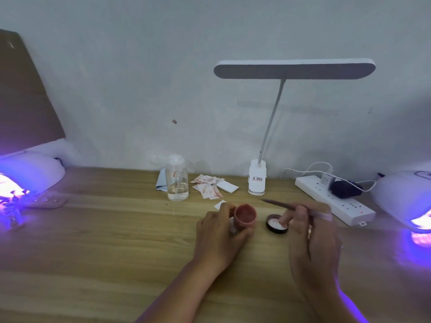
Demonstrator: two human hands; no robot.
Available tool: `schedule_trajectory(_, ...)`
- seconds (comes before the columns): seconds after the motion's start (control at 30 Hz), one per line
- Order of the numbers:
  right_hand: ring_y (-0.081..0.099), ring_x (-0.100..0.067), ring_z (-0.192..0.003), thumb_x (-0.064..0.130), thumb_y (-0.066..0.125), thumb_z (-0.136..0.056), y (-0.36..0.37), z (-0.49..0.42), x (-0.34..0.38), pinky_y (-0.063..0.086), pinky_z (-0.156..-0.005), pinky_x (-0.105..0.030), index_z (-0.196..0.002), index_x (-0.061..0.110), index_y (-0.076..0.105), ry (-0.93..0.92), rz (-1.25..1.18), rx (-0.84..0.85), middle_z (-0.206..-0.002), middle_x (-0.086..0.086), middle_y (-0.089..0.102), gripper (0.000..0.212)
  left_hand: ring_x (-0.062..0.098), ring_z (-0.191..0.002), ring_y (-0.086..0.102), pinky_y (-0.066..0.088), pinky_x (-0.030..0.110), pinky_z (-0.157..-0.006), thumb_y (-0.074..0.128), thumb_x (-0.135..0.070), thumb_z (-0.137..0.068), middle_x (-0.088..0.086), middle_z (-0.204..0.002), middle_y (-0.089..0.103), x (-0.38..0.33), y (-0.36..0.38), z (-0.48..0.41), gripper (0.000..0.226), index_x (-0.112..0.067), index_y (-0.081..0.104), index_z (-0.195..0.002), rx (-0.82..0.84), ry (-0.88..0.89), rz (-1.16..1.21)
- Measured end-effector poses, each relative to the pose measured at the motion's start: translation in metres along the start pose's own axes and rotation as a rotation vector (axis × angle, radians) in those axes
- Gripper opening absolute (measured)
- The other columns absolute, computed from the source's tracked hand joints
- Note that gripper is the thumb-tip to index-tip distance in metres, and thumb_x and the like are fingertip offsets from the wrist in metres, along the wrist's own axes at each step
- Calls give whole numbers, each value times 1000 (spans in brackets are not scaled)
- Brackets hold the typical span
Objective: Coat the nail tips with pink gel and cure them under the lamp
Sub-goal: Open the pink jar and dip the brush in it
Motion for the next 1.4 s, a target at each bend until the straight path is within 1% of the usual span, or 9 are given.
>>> schedule_trajectory(0.13,54,3,-89,31,36,-98,10,9,-1,42,-82,-34,-95,18,57,-4,4,78,-76,12,64,24,13,-113,51,34,31,-88,64,-58,-83,-18,-115,61,-1,0,0,47,-37,44,-120,-3,-1,-16)
schedule_trajectory(0.23,60,-17,-87,29,38,-95,15,12,-3,45,-81,-38,-98,19,55,-3,4,124,-85,2,64,20,12,-113,49,32,31,-90,64,-56,-83,-18,-114,60,-4,0,1,45,-39,43,-119,-12,32,-37)
schedule_trajectory(0.37,51,-9,-84,29,39,-92,18,13,-8,40,-79,-31,-91,16,59,16,73,162,-83,5,64,24,11,-112,48,30,29,-92,62,-58,-84,-19,-111,60,-7,-2,2,45,-39,42,-119,-32,62,-58)
schedule_trajectory(0.5,53,-10,-81,32,38,-94,24,14,-13,37,-79,-26,-94,21,57,43,108,214,-82,10,64,22,10,-111,48,31,29,-95,61,-58,-85,-19,-111,61,-10,-2,4,45,-38,43,-120,-46,98,-73)
schedule_trajectory(0.67,46,15,-87,29,41,-95,27,14,-8,32,-79,-18,-98,38,44,-19,117,246,-79,18,62,10,9,-109,49,32,30,-95,61,-59,-86,-19,-108,62,-11,-4,5,42,-37,45,-118,-75,124,-58)
schedule_trajectory(0.83,51,-1,-84,32,39,-94,28,16,-13,34,-80,-22,-99,36,47,17,128,273,-82,18,64,10,8,-106,50,32,29,-93,60,-60,-86,-19,-104,62,-11,-4,6,41,-39,44,-116,-86,132,-64)
schedule_trajectory(1.07,52,5,-85,23,46,-93,29,15,-7,34,-80,-21,-97,41,43,-22,131,290,-79,20,61,19,8,-103,51,31,28,-90,61,-61,-86,-20,-100,62,-11,-4,5,39,-40,44,-114,-96,137,-57)
schedule_trajectory(1.33,49,13,-92,28,43,-95,30,15,-10,34,-80,-22,-99,40,43,-8,141,297,-81,24,60,13,7,-103,49,25,25,-85,61,-60,-86,-21,-99,59,-9,-2,4,40,-39,44,-115,-85,134,-60)
schedule_trajectory(1.4,46,18,-95,24,46,-94,30,15,-10,36,-78,-25,-99,41,42,-14,147,292,-81,22,60,19,7,-103,49,25,26,-86,60,-60,-86,-22,-98,58,-9,-2,5,40,-40,43,-116,-79,132,-53)
Point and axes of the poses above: each hand's wrist, its own z-axis away from the middle knuckle, its own y-axis out of the palm, x = y × z, the point moved 6 cm from there along -z, towards the middle knuckle
